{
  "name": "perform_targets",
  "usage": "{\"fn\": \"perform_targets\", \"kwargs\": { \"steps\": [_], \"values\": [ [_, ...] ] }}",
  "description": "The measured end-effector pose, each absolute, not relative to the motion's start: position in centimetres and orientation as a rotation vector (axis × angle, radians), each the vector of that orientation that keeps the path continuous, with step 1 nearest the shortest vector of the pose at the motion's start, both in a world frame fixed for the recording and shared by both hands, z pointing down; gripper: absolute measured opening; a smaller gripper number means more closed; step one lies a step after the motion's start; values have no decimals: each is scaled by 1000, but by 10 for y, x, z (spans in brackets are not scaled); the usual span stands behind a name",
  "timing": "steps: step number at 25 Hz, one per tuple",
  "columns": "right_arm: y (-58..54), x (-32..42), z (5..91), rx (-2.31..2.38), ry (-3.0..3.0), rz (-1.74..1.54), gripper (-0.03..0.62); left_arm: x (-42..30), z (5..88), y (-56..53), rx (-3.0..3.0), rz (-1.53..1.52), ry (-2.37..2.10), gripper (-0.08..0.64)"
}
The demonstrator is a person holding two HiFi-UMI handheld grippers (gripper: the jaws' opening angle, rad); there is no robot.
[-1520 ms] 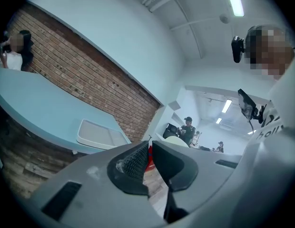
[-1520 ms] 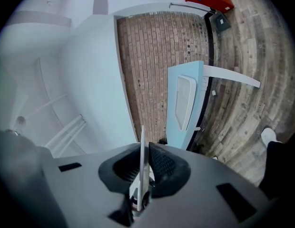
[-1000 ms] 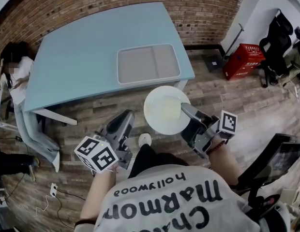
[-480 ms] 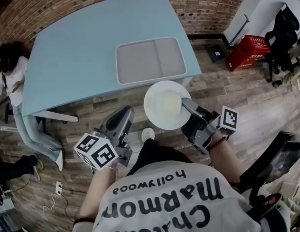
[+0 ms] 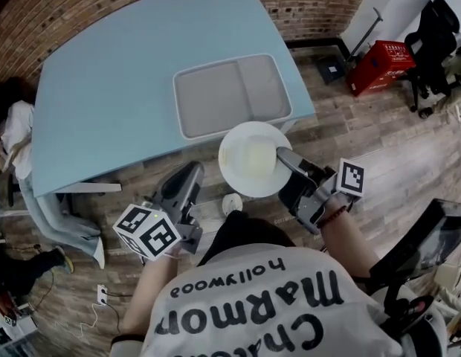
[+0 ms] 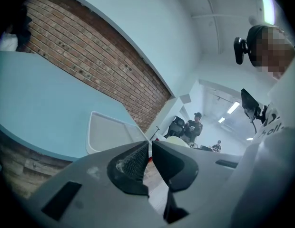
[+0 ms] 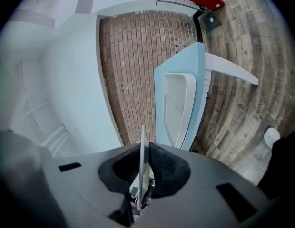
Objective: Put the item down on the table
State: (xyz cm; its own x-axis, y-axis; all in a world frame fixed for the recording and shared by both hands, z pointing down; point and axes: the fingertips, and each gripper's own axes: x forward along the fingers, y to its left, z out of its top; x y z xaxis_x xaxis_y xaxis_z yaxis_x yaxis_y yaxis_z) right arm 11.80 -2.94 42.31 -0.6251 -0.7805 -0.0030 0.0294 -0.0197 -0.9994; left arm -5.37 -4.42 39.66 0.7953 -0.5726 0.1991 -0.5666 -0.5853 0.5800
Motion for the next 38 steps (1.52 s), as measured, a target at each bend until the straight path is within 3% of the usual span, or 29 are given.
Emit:
{"fn": "perform_targets", "kwargs": {
  "steps": [11, 38],
  "values": [
    [-93, 81, 444, -917, 1698, -1730, 32, -90, 401, -111, 2337, -1, -787, 26],
    [-218, 69, 483, -1272, 2080, -1840, 32, -124, 409, -189, 2170, -112, -943, 26]
  ]
}}
